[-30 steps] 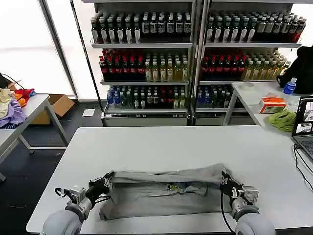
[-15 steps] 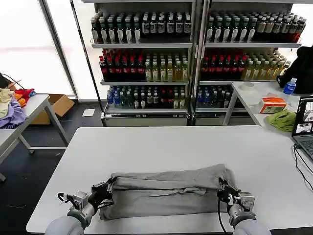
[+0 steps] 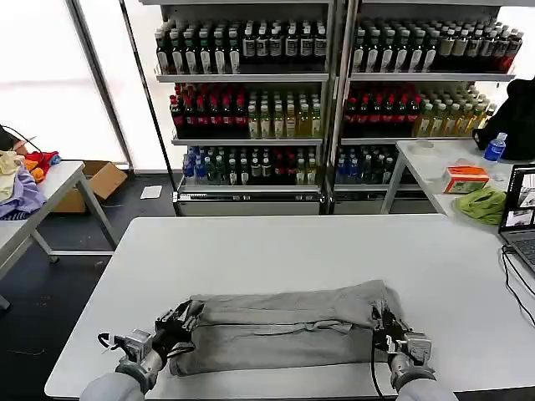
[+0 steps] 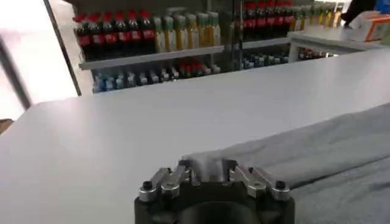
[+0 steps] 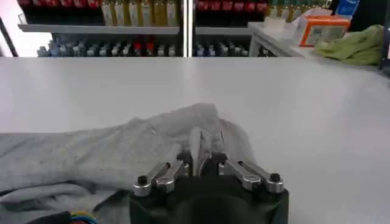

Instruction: Fold and organize the clothes.

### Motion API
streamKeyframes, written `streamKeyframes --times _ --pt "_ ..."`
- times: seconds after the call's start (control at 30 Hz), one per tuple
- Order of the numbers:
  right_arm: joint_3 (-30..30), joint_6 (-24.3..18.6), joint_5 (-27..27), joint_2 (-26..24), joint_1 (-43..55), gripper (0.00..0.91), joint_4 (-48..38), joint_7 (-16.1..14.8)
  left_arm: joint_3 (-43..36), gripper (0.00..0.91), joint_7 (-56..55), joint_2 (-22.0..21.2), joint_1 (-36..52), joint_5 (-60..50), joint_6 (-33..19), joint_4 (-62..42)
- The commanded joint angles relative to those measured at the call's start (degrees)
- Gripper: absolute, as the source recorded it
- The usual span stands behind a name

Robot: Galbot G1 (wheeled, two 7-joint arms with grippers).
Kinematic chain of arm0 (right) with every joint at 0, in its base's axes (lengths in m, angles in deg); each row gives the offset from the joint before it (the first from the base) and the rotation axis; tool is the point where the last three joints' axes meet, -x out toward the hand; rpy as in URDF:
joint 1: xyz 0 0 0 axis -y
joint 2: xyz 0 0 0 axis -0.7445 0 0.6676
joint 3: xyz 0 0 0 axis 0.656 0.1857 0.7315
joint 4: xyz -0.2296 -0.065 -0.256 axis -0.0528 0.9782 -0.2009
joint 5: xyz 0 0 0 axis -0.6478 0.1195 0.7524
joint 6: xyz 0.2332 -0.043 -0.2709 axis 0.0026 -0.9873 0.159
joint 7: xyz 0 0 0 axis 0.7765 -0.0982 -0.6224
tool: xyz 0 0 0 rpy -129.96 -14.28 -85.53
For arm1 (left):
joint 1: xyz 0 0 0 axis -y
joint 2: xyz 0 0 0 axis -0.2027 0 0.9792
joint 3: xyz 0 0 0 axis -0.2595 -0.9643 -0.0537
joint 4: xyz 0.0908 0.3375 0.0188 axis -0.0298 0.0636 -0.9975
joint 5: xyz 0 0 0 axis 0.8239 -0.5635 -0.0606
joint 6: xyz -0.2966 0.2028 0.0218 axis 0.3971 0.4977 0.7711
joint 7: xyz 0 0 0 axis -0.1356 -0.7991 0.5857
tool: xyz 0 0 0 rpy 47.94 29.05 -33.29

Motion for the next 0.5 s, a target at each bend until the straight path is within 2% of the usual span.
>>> streamKeyframes --times 0.03,0.1,0.13,0.3,0.5 --pt "-2.21 -0.25 0.81 -0.46 -0.62 0.907 0.85 0.39 1.76 0.907 -1.62 -1.53 -1.3 -0.33 0.95 4.04" --pt "-2.63 -0.34 0.36 -0.58 -0.74 0.907 1.1 0.41 2.39 0.907 -2.02 -2.55 -1.56 -0.43 0.98 4.73" --pt "-4.9 -1.59 -2.09 -1.03 -0.89 0.907 2.74 0.15 2.73 0.907 -2.37 -3.39 -1.88 -0.44 0.99 5.04" --pt "-8.04 -2.14 -5.75 -1.45 -0.12 0.907 6.2 0.24 2.26 0.907 -3.73 -7.6 -3.45 -0.33 0.88 6.03" --pt "-7.8 -1.97 -5.95 -1.21 -0.08 0.907 7.28 0.67 2.43 0.907 -5.6 -10.91 -3.15 2.17 1.87 4.15"
